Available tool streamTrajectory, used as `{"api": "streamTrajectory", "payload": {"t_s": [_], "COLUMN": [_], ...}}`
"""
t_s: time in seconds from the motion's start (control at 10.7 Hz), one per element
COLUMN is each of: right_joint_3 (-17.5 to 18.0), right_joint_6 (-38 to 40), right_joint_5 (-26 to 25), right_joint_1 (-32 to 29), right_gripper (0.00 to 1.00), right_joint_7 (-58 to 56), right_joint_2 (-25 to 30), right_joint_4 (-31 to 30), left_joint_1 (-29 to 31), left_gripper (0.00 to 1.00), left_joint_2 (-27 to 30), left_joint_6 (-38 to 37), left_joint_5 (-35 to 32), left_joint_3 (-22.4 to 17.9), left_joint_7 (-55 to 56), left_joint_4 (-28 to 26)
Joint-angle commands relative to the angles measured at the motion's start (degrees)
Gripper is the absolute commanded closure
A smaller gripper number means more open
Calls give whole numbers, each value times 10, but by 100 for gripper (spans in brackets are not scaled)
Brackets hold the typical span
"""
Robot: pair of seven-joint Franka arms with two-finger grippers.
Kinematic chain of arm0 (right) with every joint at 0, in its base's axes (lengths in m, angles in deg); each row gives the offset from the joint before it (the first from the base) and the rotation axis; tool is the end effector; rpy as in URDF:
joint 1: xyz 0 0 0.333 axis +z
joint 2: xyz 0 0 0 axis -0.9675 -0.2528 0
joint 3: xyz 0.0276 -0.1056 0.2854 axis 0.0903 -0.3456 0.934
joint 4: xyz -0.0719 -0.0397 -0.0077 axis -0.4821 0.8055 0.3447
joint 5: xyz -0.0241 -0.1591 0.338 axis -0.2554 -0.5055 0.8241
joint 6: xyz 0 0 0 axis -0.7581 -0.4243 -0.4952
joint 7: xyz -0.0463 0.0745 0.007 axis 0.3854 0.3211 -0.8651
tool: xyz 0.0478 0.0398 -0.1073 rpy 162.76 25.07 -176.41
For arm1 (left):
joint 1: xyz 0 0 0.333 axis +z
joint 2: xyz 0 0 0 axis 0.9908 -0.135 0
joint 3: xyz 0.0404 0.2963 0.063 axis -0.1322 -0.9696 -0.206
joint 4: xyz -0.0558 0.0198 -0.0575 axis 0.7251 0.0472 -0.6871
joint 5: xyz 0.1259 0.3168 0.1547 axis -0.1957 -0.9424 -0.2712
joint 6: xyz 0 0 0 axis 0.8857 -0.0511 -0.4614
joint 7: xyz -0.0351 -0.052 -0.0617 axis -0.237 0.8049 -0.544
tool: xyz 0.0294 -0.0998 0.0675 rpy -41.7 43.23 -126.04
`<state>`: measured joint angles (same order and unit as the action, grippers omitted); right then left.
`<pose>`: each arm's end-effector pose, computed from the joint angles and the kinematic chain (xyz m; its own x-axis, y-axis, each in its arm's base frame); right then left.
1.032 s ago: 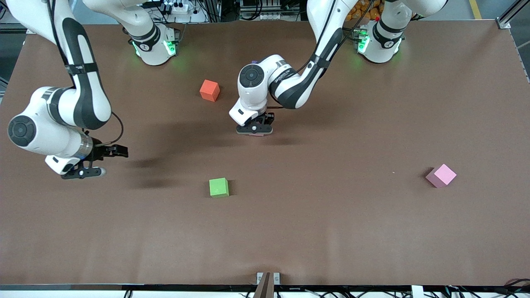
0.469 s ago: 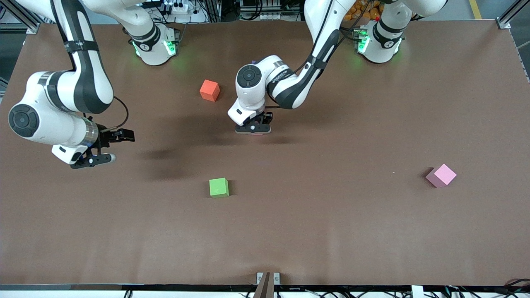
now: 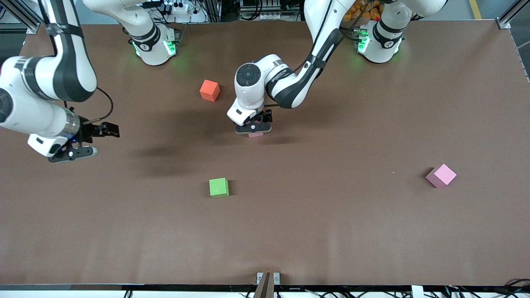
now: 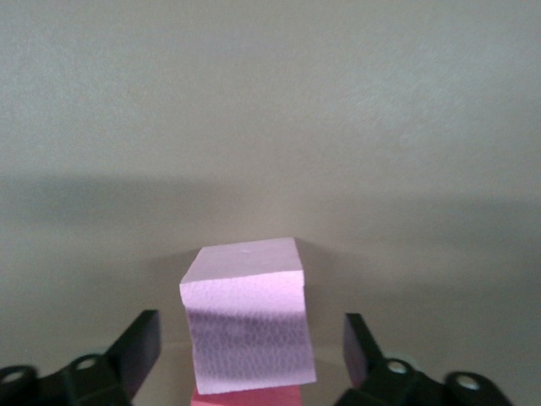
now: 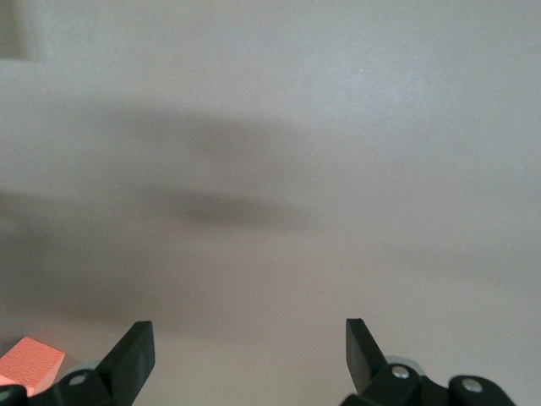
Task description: Arrange blocks into number 1
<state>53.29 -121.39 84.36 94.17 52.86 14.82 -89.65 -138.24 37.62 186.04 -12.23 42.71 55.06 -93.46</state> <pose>0.5381 -0.0172 0.3915 0.9700 0.1767 -0.1668 0.1714 -0.9841 -0.0458 0.3996 -0.5630 0.2283 0.9955 0.0931 -0.0176 0.0939 -0.9943 0.0509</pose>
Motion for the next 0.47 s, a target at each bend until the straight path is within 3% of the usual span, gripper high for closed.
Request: {"api": "streamTrajectory", "payload": {"t_s": [0.0, 0.09, 0.38], "right_joint_3": [63, 103, 155], "right_joint_6": [7, 10, 13], "right_joint_5": [-11, -11, -11], "right_joint_1": [-72, -108, -164], "right_gripper": [0, 0, 0], "right_joint_7": [4, 6, 18], "right_joint_2": [36, 43, 58], "right_joint_4": [-11, -11, -11], "left_joint_1": [1, 5, 68], "left_gripper": [0, 0, 0], "left_joint_2": [48, 72, 164], "left_joint_6": [-21, -38, -95], "left_joint_5": [11, 11, 5], "left_joint_3": [-35, -54, -61], "left_joint_7": [6, 0, -26], "left_joint_4": [1, 1, -1]}}
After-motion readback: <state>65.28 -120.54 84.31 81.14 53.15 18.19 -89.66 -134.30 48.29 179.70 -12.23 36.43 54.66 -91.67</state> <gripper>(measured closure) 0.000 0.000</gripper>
